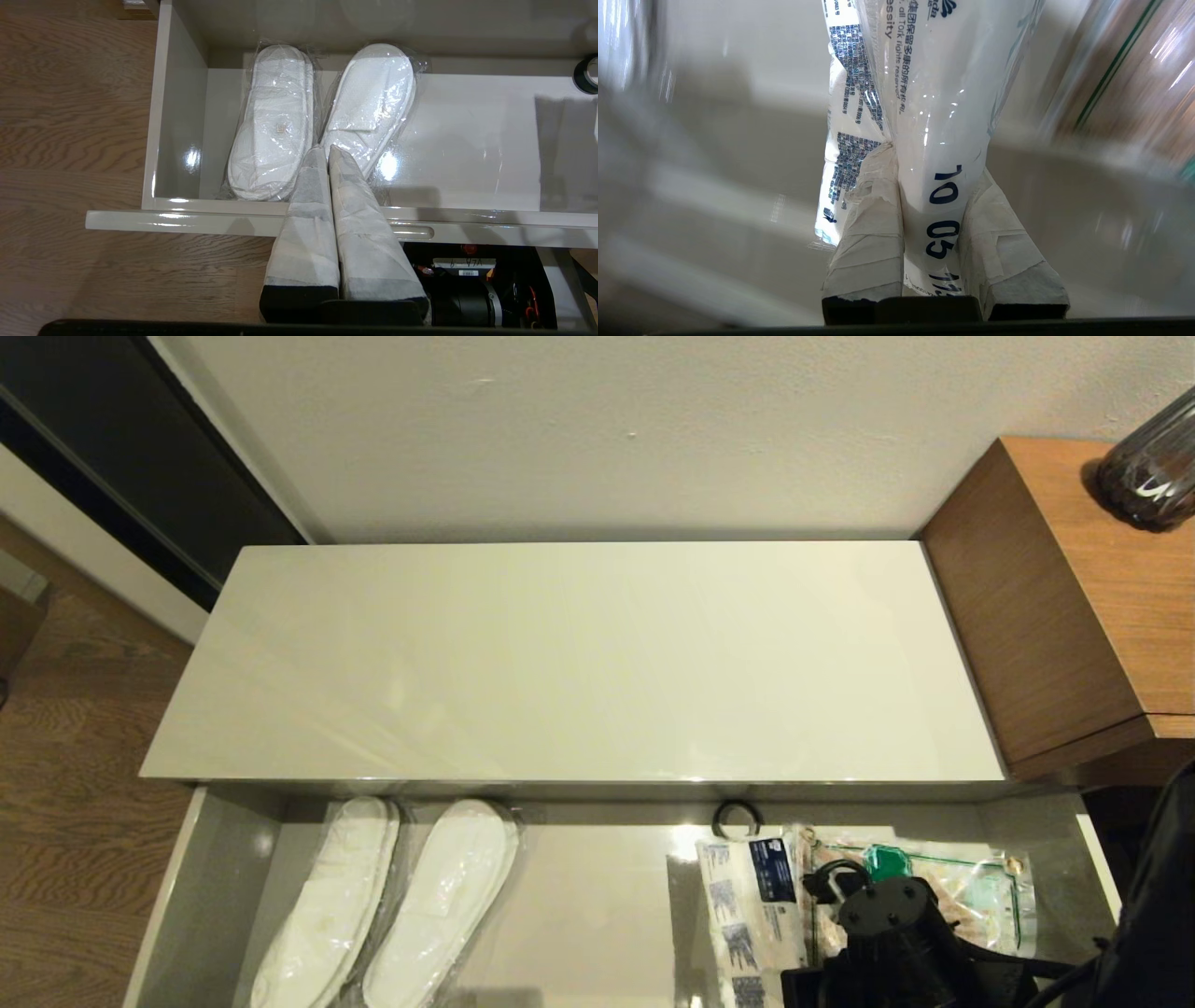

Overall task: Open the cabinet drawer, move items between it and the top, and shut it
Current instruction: Put the tissue in the drawer

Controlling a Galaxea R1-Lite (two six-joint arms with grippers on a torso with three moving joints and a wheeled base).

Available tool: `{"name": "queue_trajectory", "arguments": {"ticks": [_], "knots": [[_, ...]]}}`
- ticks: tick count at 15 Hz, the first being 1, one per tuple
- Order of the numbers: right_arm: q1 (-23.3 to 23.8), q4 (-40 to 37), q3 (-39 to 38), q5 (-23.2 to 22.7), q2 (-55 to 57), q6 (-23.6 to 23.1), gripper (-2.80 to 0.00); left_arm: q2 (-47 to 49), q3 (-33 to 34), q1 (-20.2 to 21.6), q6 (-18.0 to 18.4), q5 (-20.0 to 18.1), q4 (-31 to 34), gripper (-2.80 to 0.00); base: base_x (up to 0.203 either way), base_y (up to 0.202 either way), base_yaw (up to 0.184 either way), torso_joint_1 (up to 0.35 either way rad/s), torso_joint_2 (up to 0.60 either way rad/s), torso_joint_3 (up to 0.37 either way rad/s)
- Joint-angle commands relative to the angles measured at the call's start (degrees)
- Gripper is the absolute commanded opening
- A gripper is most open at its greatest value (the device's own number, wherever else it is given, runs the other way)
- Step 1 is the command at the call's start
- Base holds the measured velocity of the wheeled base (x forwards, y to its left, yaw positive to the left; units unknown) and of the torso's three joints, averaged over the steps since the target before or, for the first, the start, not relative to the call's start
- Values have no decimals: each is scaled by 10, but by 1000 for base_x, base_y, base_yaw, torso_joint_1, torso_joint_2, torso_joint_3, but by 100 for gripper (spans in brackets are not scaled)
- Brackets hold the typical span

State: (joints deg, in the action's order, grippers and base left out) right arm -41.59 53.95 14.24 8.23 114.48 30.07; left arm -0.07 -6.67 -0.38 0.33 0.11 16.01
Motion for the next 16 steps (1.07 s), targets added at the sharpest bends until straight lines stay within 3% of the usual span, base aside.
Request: {"name": "queue_trajectory", "arguments": {"ticks": [1,6,16], "knots": [[3,73,-6,47,54,-9,-280,0,0,0,0,1,1,-280,0,0,0,0,0,0],[-11,78,-24,82,24,-107,-280,0,0,0,0,0,1,-280,0,0,0,0,0,0],[-19,110,-30,98,106,-112,-280,0,0,0,0,1,1,-280,0,0,0,0,0,0]]}}
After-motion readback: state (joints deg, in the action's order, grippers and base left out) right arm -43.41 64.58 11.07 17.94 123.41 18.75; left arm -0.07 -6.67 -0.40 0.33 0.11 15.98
